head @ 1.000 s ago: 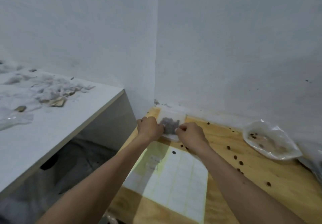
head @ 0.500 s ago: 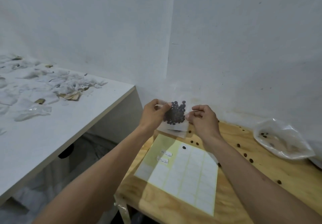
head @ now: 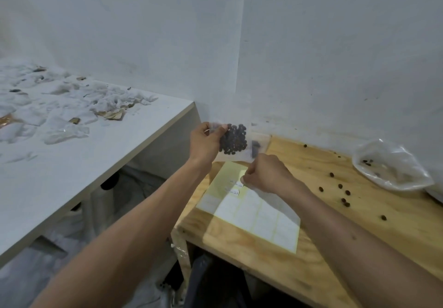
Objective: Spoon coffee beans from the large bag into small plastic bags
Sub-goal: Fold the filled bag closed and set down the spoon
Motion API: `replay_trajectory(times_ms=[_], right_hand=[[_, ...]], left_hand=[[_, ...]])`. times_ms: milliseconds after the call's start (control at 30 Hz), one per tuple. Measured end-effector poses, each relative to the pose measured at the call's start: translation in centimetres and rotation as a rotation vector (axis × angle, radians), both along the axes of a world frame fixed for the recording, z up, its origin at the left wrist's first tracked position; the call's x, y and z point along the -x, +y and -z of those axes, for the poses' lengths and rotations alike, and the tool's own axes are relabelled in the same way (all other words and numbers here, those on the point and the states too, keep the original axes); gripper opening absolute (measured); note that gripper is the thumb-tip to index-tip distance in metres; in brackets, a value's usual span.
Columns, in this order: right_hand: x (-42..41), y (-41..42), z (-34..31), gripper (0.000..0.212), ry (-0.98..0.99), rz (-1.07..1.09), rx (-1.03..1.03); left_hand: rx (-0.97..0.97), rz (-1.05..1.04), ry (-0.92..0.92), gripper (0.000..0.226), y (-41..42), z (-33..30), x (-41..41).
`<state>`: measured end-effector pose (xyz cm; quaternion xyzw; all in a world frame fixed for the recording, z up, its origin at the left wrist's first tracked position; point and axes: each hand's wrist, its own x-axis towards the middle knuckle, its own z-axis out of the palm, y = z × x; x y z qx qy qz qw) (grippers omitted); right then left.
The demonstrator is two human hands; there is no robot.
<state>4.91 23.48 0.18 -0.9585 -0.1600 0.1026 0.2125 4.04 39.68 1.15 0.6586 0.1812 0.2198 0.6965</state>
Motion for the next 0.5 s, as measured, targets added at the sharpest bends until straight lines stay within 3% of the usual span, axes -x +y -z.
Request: replay_trajectory(times_ms=[267, 500], right_hand=[[1.0, 1.3, 0.1, 0.01, 0.003, 0.081, 0.021], [0.7, -0.1, -2.0, 0.022, 0.136, 0.039, -0.321]], left_hand=[[-0.01, -0.003, -0.018, 0.008, 0.5, -0.1, 1.4], [-0.07, -0.02, 0.005, 0.011, 0.7, -0.4, 1.8]])
